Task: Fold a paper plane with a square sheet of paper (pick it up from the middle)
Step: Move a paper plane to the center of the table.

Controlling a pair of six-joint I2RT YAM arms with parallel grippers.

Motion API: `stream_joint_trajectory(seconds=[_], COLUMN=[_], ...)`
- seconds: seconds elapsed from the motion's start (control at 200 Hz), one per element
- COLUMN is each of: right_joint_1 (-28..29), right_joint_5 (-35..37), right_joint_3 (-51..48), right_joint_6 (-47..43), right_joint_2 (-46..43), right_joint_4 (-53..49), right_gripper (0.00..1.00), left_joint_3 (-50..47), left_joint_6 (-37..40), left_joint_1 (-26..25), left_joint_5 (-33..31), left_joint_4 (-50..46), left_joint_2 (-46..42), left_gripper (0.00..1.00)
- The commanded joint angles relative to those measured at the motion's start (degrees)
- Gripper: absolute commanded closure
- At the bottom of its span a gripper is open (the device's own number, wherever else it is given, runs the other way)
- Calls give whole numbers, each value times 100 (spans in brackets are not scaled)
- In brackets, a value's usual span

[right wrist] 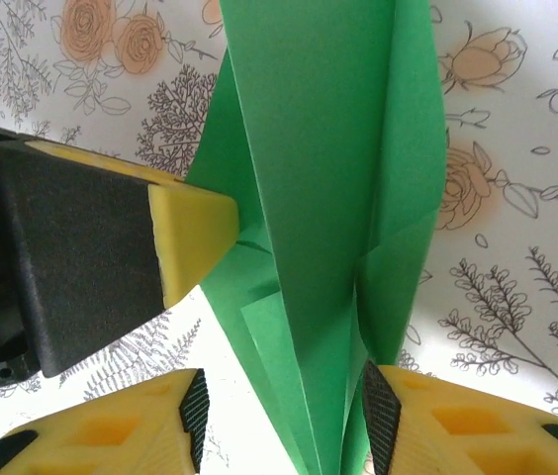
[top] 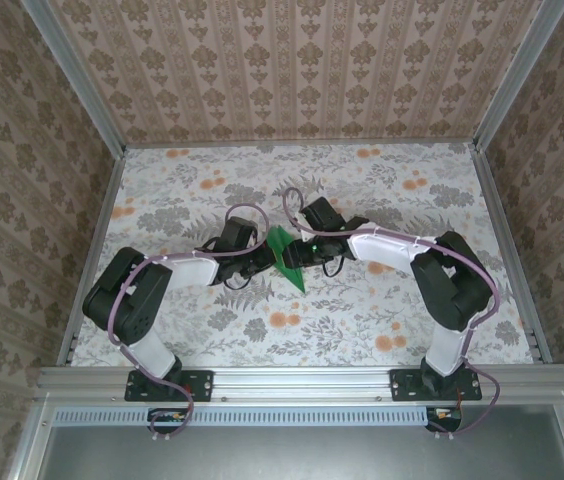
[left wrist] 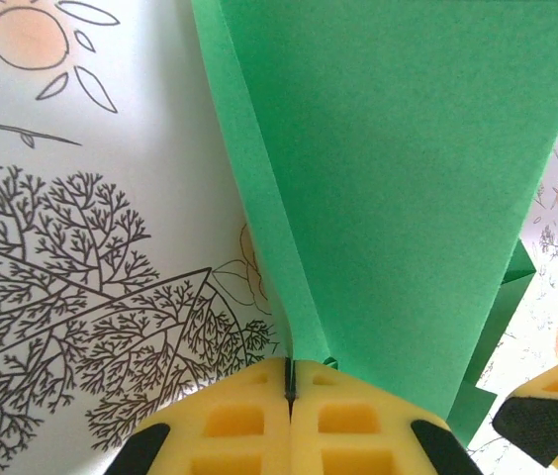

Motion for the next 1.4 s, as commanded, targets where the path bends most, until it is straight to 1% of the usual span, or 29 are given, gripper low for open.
stream_joint_trajectory(seconds=[0.0,0.12,0.225,0.52,0.74,0.855,1.01,1.075,1.395], right_joint_1=[32,36,31,74,162,223,257,277,346], right_joint_5=[132,-107,-68,-136,-261,-223,-172,-53,299], right_joint_3=[259,242,244,261,135,76,69,123,382], right_joint_6=[-212,-252,-285,-384,-447,-456,-457,-466,-561], right_joint_2=[206,282,308,390,353,344,346,382,599], right_joint_4=[-295,-307,-388,-520,-602,-664,-703,-780,-822], right_gripper=[52,55,56,55,51,50,52,54,54], left_joint_3=[-15,-10,-12,-8,8,3,3,4,25], left_joint_6=[-68,-82,-88,-87,-91,-106,-107,-106,-107], left_joint_1=[23,23,23,23,23,31,31,36,40], left_joint_5=[88,112,123,127,123,123,136,135,246], left_joint_4=[57,75,84,74,67,84,88,83,128], left_joint_2=[10,11,12,27,27,27,30,28,19], left_gripper=[100,100,100,100,100,100,100,100,100])
